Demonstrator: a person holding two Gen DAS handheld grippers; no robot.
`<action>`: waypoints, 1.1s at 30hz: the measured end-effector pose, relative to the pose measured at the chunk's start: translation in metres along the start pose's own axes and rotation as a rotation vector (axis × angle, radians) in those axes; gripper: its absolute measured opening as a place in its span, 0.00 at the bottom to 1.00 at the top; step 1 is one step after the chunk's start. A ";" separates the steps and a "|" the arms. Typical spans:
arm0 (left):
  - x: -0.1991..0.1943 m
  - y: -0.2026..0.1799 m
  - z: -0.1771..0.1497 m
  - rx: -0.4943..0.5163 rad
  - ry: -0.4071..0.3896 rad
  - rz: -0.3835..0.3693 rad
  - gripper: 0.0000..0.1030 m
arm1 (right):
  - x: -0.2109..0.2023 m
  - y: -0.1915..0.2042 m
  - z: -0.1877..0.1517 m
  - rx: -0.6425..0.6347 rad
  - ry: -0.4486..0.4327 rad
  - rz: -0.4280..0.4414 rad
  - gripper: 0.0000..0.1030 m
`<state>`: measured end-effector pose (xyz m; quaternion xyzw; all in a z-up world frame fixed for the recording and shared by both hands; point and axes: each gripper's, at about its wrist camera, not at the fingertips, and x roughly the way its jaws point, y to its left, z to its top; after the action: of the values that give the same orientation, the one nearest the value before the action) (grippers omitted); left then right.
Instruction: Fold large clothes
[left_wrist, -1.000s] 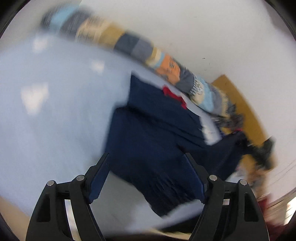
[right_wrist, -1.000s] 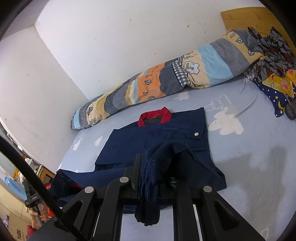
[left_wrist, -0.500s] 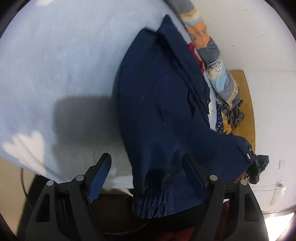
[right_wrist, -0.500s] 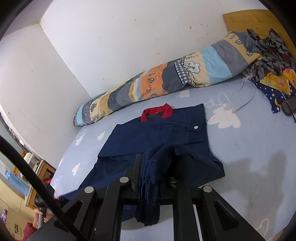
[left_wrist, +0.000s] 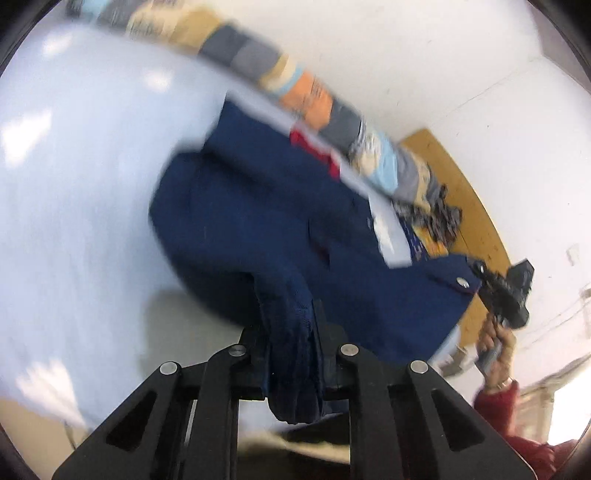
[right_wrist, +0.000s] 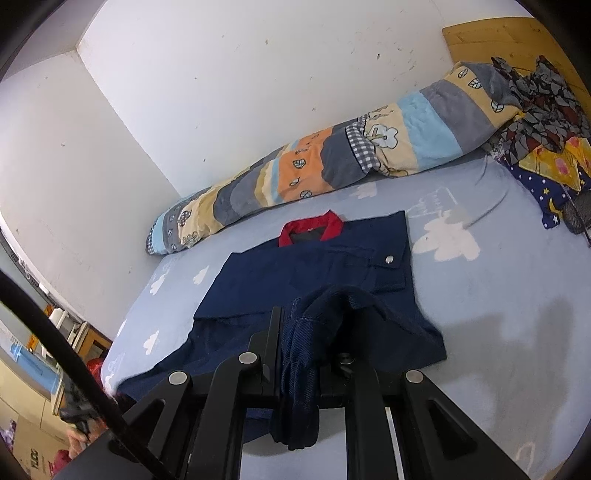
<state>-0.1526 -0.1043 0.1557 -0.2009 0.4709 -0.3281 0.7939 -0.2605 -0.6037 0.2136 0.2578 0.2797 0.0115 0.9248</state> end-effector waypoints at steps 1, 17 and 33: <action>-0.002 -0.006 0.017 0.028 -0.047 0.022 0.16 | 0.002 -0.002 0.006 0.002 -0.006 -0.006 0.12; 0.177 0.008 0.275 0.023 -0.119 0.178 0.15 | 0.165 -0.091 0.136 0.077 0.028 -0.162 0.12; 0.288 0.104 0.337 -0.308 0.077 0.118 0.30 | 0.289 -0.212 0.155 0.542 0.138 0.032 0.28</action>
<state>0.2769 -0.2320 0.0732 -0.2796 0.5568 -0.2123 0.7528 0.0385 -0.8125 0.0732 0.4988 0.3309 -0.0314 0.8005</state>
